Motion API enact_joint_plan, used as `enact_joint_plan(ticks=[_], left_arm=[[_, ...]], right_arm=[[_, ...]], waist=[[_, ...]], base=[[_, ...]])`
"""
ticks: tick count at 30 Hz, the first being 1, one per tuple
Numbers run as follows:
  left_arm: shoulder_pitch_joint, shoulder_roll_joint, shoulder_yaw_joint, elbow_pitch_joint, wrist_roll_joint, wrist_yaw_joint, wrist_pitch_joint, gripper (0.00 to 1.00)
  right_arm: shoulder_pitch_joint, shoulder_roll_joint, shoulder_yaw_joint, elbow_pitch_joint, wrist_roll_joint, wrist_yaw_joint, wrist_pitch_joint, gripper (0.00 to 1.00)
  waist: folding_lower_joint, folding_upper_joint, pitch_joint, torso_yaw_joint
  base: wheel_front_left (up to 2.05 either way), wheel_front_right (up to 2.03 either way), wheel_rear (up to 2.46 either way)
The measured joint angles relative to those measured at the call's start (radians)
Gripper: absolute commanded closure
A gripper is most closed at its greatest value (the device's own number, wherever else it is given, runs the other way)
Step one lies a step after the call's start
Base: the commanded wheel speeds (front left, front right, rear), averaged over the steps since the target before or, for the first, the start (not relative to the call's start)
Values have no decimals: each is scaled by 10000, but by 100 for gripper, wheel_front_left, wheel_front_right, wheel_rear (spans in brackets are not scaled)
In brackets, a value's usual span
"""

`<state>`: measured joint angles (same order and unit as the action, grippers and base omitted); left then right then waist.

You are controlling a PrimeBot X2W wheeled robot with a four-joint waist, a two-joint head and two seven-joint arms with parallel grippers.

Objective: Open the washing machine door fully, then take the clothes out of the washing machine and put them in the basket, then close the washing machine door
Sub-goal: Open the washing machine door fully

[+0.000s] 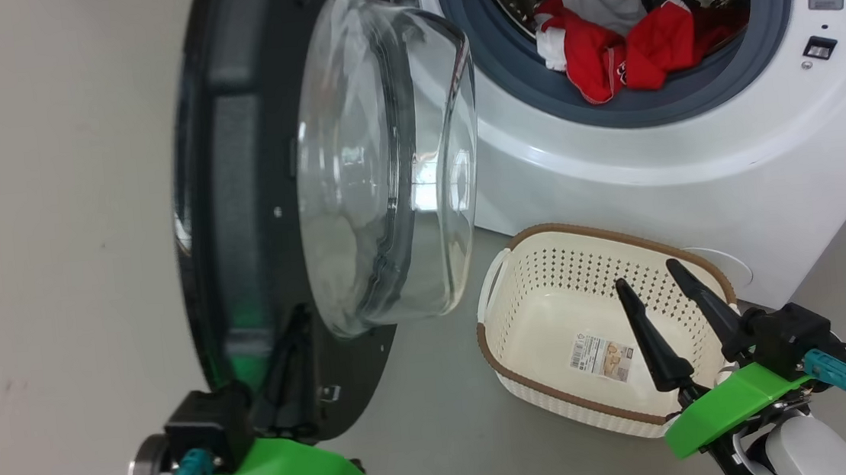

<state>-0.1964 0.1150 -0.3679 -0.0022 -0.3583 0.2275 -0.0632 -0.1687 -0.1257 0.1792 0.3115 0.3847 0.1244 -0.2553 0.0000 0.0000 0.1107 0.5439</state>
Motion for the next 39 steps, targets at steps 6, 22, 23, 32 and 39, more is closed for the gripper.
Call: enact_joint_plan(ticks=[6,22,23,32,39], left_arm=[[49,278,522,-65,-33,234,0,100],[28,339,1933,1068,-571,813,-982,100],[7,334,2010,1206,-619,813,-1070,100],[-666,290,2543,2568,-976,696,-1682,100],[-1407,222,3001,3597,-1028,399,-1864,100]], right_arm=[[-245,-186,290,102,12,0,0,0],[-418,-727,587,203,12,0,0,0],[-418,-752,593,240,12,0,0,0],[-416,-888,604,272,12,0,0,0],[-415,-951,621,286,12,0,0,0]], waist=[[0,0,231,61],[0,0,575,40],[0,0,579,32],[0,0,692,-3],[1,0,860,-4]], base=[[0,0,0],[0,0,0],[0,0,0],[0,0,0],[0,0,0]])
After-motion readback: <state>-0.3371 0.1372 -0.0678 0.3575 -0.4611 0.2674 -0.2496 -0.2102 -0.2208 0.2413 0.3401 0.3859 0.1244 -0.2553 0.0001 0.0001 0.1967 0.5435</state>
